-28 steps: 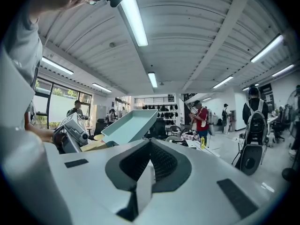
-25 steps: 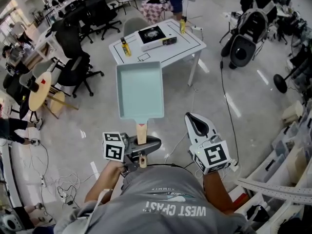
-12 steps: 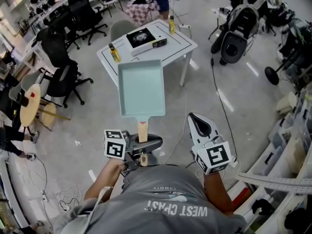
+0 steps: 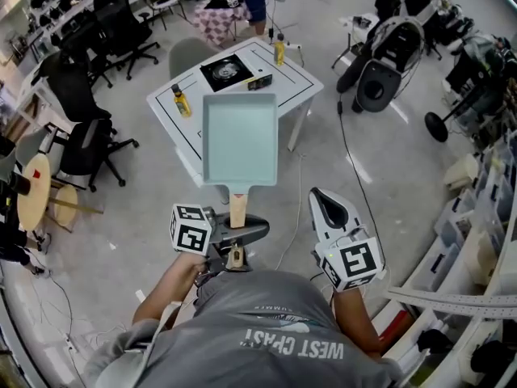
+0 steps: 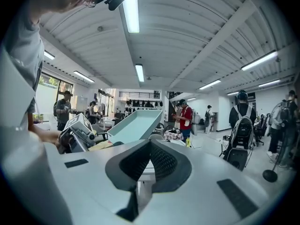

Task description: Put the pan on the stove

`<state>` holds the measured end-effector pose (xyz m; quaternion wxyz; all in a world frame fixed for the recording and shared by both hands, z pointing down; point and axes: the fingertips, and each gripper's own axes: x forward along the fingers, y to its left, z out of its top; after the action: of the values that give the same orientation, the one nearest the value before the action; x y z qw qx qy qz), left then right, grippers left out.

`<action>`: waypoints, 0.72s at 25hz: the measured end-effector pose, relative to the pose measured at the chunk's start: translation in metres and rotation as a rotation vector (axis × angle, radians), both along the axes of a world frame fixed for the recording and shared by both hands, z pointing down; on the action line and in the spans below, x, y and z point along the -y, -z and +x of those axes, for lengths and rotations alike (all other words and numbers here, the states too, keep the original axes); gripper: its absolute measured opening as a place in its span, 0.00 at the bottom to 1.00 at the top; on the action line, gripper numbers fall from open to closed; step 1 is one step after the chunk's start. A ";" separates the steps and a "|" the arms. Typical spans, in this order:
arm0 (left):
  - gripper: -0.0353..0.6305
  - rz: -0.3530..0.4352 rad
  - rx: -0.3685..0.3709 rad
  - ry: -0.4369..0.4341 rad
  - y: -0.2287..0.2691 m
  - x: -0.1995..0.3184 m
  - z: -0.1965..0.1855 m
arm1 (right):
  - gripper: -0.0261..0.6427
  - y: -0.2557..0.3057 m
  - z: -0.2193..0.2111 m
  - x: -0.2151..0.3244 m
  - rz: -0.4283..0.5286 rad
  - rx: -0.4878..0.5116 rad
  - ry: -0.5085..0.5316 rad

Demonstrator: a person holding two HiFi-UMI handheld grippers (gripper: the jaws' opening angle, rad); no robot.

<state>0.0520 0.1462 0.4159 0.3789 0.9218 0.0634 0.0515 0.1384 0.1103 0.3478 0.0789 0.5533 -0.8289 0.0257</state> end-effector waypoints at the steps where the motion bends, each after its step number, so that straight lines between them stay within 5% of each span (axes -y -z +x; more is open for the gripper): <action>1: 0.11 -0.002 0.000 -0.004 0.000 0.007 -0.003 | 0.06 -0.001 -0.002 0.005 -0.005 -0.001 -0.009; 18: 0.11 -0.028 -0.015 -0.090 -0.005 0.092 -0.033 | 0.06 -0.005 -0.031 0.078 -0.044 -0.032 -0.106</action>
<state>0.0190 0.0538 0.4209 0.3886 0.9130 0.1082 0.0608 0.1077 0.0319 0.3527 0.1028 0.5949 -0.7962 0.0391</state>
